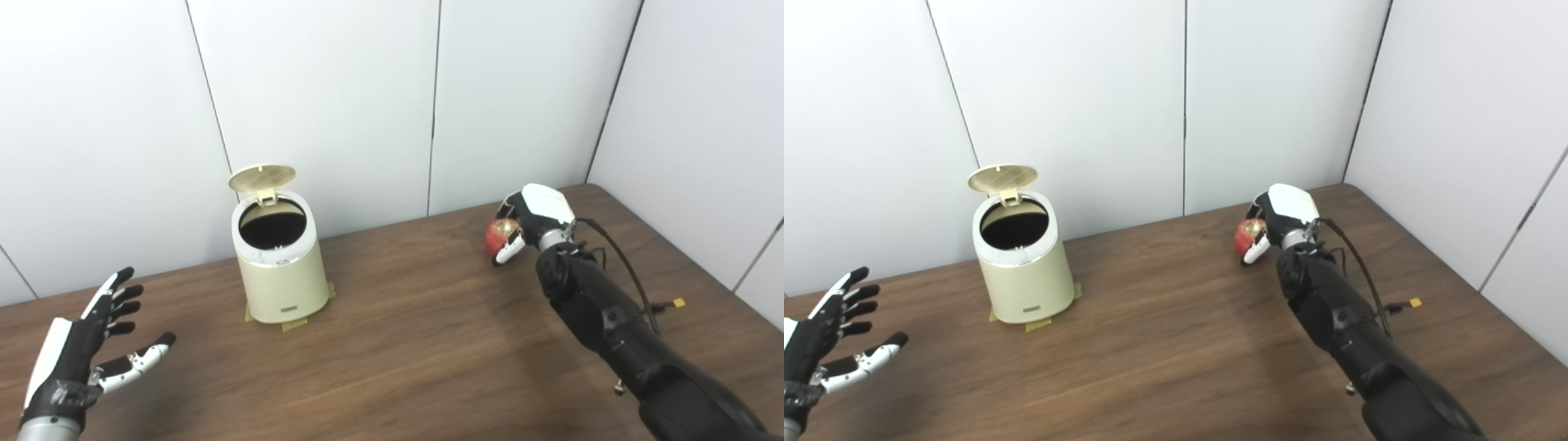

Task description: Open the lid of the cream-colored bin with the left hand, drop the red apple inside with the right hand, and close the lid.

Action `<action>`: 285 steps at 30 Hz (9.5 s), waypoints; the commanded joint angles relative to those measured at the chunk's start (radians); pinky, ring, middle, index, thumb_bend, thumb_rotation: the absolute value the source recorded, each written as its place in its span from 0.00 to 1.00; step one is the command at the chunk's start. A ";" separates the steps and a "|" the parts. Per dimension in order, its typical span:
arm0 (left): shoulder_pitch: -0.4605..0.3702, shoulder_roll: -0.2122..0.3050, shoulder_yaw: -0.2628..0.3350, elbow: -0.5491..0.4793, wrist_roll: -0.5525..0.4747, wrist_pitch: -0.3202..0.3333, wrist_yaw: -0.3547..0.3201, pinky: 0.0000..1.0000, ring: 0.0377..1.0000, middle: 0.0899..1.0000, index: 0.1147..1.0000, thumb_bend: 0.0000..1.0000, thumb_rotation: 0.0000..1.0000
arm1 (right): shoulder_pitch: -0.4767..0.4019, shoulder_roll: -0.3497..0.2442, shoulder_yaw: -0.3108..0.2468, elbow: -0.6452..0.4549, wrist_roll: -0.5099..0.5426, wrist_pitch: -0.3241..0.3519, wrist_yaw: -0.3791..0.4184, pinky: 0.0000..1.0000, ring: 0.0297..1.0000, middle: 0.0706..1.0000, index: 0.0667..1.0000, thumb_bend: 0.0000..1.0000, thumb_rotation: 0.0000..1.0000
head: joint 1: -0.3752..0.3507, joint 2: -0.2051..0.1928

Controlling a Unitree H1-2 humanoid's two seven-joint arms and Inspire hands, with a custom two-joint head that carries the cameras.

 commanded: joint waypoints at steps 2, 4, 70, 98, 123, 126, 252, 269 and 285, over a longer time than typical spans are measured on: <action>-0.043 0.007 0.001 -0.037 0.008 -0.002 0.006 0.83 0.88 0.89 0.97 0.52 0.00 | -0.049 -0.025 -0.001 -0.030 -0.007 -0.004 -0.023 0.34 0.41 0.50 0.44 0.50 0.00 | 0.004 0.002; -0.042 0.006 -0.001 -0.043 0.013 0.007 0.005 0.84 0.88 0.90 0.96 0.52 0.00 | -0.047 -0.025 0.002 -0.039 -0.011 0.004 -0.020 0.33 0.41 0.51 0.45 0.50 0.00 | 0.009 0.003; -0.007 -0.105 -0.060 0.005 0.122 -0.016 0.059 0.84 0.89 0.91 0.95 0.59 0.21 | -0.204 0.432 0.077 -0.444 -0.039 -0.198 0.046 0.31 0.38 0.47 0.47 0.50 0.00 | 0.424 -0.004; -0.025 -0.085 -0.041 0.021 0.124 -0.034 0.062 0.84 0.87 0.90 0.93 0.58 0.19 | -0.233 0.420 0.122 -0.291 -0.068 -0.209 -0.001 0.32 0.37 0.47 0.47 0.50 0.00 | 0.418 0.000; -0.030 -0.082 -0.038 0.018 0.096 -0.041 0.050 0.85 0.88 0.91 0.96 0.59 0.16 | -0.282 0.409 0.144 -0.212 -0.097 -0.150 -0.006 0.23 0.30 0.45 0.46 0.52 0.00 | 0.407 0.008; -0.028 -0.083 -0.039 0.015 0.098 -0.040 0.051 0.84 0.87 0.91 0.97 0.59 0.16 | -0.280 0.402 0.155 -0.231 -0.105 -0.128 0.027 0.28 0.37 0.40 0.49 0.53 0.00 | 0.407 0.011; -0.767 -0.091 -0.144 0.583 -0.167 -0.126 -0.101 0.93 0.79 0.69 0.71 0.42 1.00 | 0.490 0.564 -0.274 -0.792 0.825 -0.075 0.117 0.85 0.92 0.90 1.00 0.56 1.00 | 0.385 -0.026; -0.757 -0.065 -0.205 0.568 0.012 -0.139 -0.096 1.00 0.80 0.67 0.68 0.42 1.00 | 0.485 0.560 -0.259 -0.793 0.802 -0.070 0.111 0.80 0.88 0.88 0.97 0.56 1.00 | 0.382 -0.028; -0.737 -0.053 -0.200 0.536 -0.002 -0.137 -0.160 0.81 0.73 0.67 0.71 0.40 1.00 | 0.469 0.567 -0.279 -0.737 0.796 -0.115 0.090 0.77 0.84 0.82 0.97 0.54 0.95 | 0.383 -0.028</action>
